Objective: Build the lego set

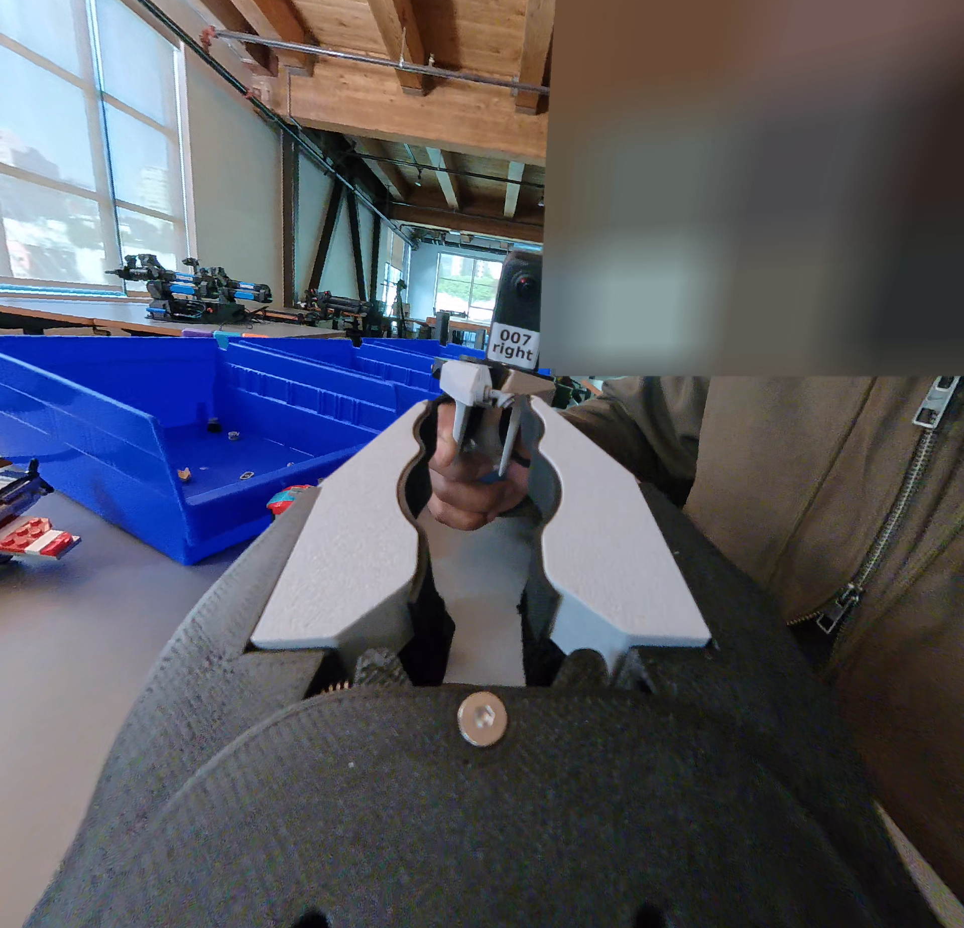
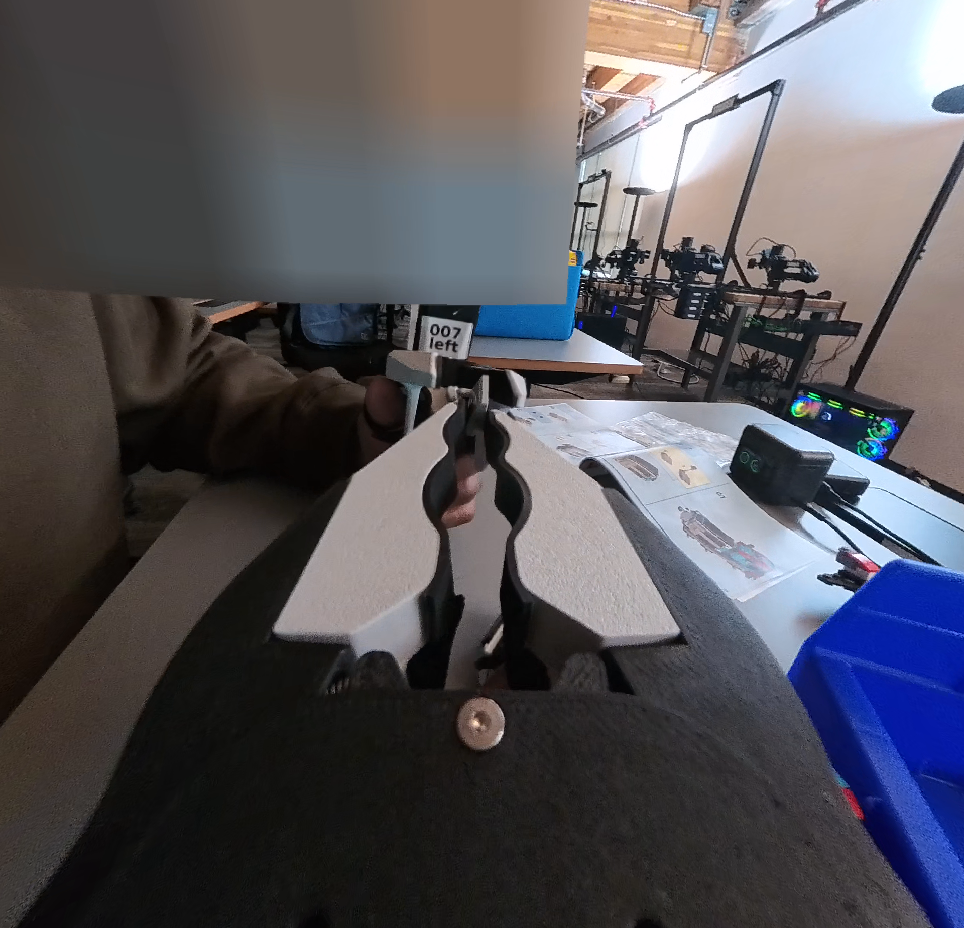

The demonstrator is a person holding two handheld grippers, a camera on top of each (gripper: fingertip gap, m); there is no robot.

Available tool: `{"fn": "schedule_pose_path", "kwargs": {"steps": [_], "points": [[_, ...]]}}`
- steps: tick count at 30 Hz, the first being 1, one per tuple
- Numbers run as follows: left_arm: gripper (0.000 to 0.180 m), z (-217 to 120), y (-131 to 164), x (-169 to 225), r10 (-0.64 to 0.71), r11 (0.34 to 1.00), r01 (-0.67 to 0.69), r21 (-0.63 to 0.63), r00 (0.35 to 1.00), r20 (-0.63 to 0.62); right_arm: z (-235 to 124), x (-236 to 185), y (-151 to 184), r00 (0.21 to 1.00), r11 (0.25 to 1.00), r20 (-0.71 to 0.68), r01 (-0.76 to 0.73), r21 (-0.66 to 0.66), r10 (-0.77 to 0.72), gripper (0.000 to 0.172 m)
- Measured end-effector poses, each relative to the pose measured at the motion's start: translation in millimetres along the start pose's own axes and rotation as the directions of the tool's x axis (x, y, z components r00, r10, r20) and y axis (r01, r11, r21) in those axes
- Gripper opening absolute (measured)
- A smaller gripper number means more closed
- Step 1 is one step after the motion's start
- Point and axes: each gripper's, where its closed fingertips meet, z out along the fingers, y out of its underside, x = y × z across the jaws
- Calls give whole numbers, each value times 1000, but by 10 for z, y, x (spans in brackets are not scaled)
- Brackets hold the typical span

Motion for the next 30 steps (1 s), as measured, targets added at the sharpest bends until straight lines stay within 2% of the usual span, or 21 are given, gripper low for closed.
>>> {"fn": "schedule_pose_path", "kwargs": {"steps": [8,30], "points": [[33,57,58,101,63,997,-63,-40,998,-11,-9,-66,4,998,999,59,-34,23,33,7],[25,80,18,103,43,999,-43,-8,999,31,-2,-72,17,995,997,78,-70,30,67,7]]}}
